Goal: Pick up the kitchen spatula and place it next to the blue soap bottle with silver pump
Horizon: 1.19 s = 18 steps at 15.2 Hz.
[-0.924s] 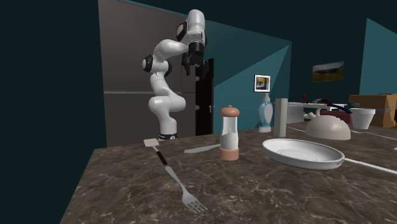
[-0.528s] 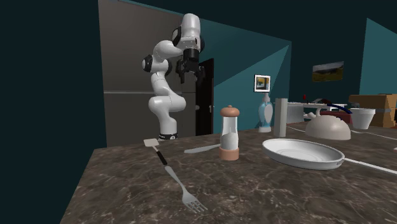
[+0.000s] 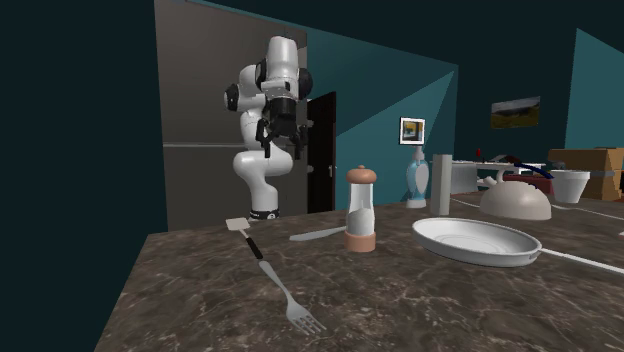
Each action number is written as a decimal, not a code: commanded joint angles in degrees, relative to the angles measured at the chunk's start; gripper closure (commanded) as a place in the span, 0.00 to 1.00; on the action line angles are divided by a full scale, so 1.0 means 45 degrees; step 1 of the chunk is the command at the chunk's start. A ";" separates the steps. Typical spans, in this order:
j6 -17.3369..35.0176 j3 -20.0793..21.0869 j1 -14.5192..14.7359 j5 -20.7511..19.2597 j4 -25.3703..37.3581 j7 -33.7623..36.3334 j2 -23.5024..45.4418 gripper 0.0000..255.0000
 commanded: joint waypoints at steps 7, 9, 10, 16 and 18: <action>0.2746 -0.1983 -0.0717 -0.0384 -0.0974 -0.1114 0.2106 0.00; 0.3430 -0.2479 -0.0820 -0.0363 -0.1044 -0.1430 0.2824 0.00; 0.3772 -0.2730 -0.0857 -0.0325 -0.1057 -0.1603 0.3207 0.00; 0.5355 -0.3557 -0.0854 -0.0012 -0.1245 -0.2244 0.4785 0.00; 0.5776 -0.3637 -0.0806 0.0057 -0.1381 -0.2307 0.5079 0.00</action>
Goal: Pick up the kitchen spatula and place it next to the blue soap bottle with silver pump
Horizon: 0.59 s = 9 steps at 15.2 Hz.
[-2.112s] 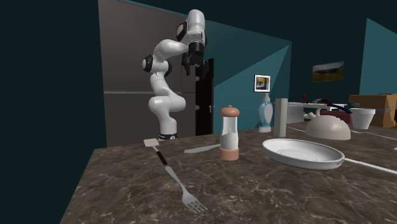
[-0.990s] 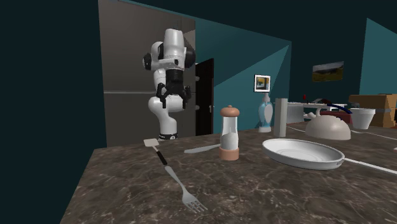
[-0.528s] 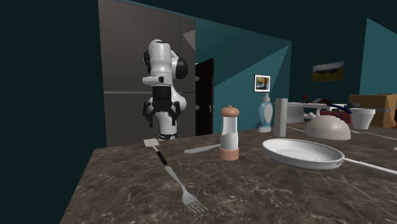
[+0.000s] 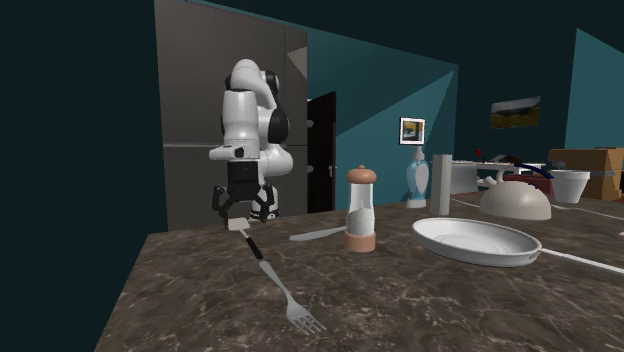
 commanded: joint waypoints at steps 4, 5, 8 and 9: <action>0.0739 -0.0148 0.0078 0.0133 -0.0238 -0.0137 0.0510 0.00; 0.0739 -0.0148 0.0078 0.0133 -0.0239 -0.0137 0.0509 0.00; 0.0739 -0.0148 0.0078 0.0134 -0.0238 -0.0137 0.0510 0.00; 0.0739 -0.0148 0.0078 0.0134 -0.0238 -0.0137 0.0510 0.00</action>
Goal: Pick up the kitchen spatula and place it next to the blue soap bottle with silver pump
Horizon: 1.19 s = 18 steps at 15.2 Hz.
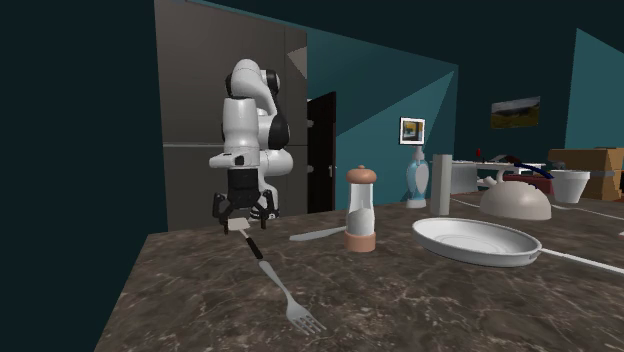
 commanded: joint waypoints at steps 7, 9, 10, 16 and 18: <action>0.0000 0.0000 0.0000 0.0000 0.0000 0.0000 0.0000 1.00; 0.0000 0.0000 0.0000 0.0000 0.0000 0.0000 0.0000 1.00; 0.0000 0.0000 0.0000 0.0000 0.0000 0.0000 0.0000 1.00; -0.1050 0.0194 -0.0098 -0.0164 0.0383 0.0169 -0.0688 1.00; -0.1463 0.0270 -0.0127 -0.0204 0.0557 0.0220 -0.0933 1.00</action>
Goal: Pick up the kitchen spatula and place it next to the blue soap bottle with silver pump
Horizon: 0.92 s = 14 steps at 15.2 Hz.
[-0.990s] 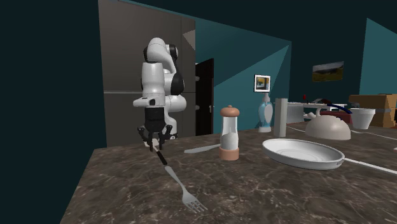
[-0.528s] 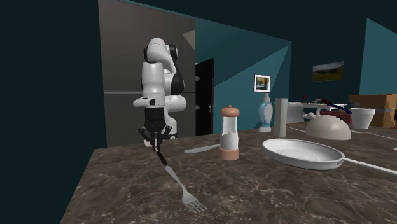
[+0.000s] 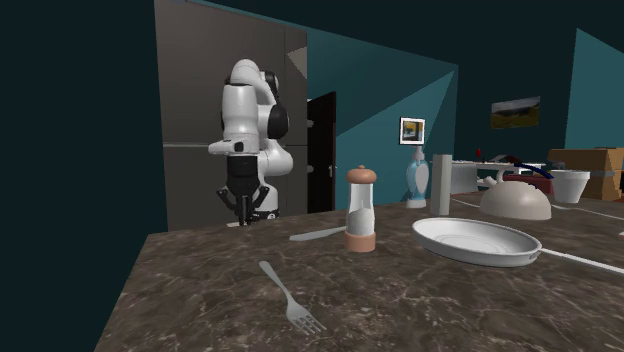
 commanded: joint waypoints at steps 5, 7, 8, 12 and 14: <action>-0.1226 0.0221 -0.0042 -0.0050 0.0620 0.0124 -0.0611 1.00; -0.1621 0.0290 -0.0053 -0.0057 0.0832 0.0154 -0.0798 1.00; -0.1817 0.0324 -0.0057 -0.0059 0.0942 0.0167 -0.0885 1.00; -0.2586 0.0455 -0.0066 -0.0050 0.1407 0.0211 -0.1194 1.00; -0.2963 0.0517 -0.0066 -0.0040 0.1655 0.0227 -0.1326 1.00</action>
